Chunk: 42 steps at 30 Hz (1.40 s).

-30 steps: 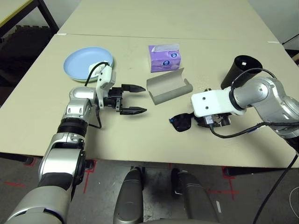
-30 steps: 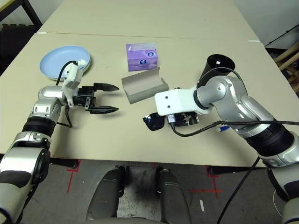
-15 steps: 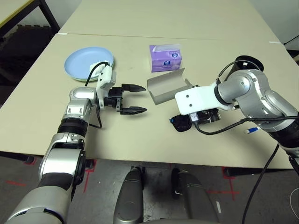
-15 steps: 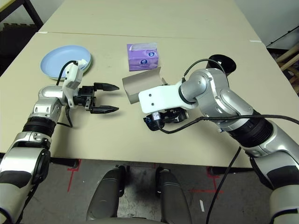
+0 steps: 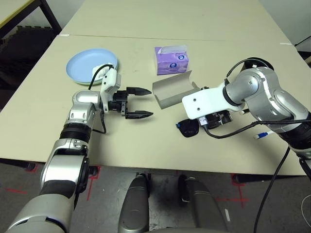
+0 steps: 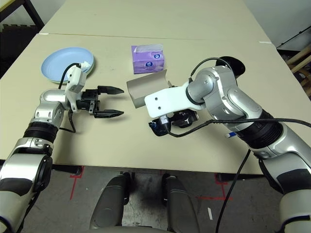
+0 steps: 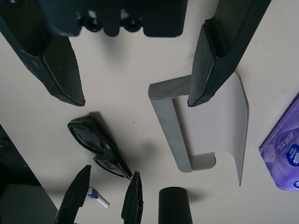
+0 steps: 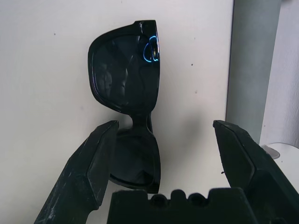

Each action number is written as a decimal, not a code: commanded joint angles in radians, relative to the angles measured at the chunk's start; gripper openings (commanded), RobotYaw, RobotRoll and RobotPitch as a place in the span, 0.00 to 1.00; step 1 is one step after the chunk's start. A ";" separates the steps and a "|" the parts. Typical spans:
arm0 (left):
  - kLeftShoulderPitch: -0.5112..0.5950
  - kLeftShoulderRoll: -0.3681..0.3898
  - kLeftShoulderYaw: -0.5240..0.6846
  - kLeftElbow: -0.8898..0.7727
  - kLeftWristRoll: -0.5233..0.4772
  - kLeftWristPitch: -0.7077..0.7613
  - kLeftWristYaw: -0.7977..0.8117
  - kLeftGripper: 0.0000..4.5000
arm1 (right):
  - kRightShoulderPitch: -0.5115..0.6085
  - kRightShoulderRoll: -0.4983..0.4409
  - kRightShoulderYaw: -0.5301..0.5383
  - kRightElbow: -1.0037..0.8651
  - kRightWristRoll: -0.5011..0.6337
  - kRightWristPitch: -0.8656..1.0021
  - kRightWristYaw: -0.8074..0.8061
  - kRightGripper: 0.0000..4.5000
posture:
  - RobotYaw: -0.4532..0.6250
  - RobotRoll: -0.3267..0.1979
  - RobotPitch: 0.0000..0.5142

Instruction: Organize and tidy the items on the table.

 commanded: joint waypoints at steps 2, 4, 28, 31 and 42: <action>0.019 0.003 -0.012 -0.019 0.005 -0.008 -0.001 0.99 | 0.017 0.006 0.009 0.010 -0.015 -0.010 0.000 1.00 | 0.59 0.62 0.41; 0.019 0.003 -0.012 -0.023 0.004 -0.006 0.002 0.99 | 0.026 0.014 0.012 0.017 -0.024 -0.011 -0.009 1.00 | 0.59 0.62 0.41; 0.035 0.011 -0.014 -0.046 0.004 0.001 0.021 0.99 | 0.069 0.037 0.003 0.056 -0.058 -0.085 -0.034 1.00 | 0.60 0.62 0.42; 0.036 0.012 -0.014 -0.049 0.004 0.001 0.024 0.99 | 0.069 0.035 0.003 0.059 -0.058 -0.090 -0.032 1.00 | 0.60 0.62 0.42; 0.039 0.017 -0.013 -0.054 0.004 0.003 0.026 1.00 | 0.069 0.037 0.013 0.084 -0.062 -0.118 -0.013 0.37 | 0.61 0.62 0.41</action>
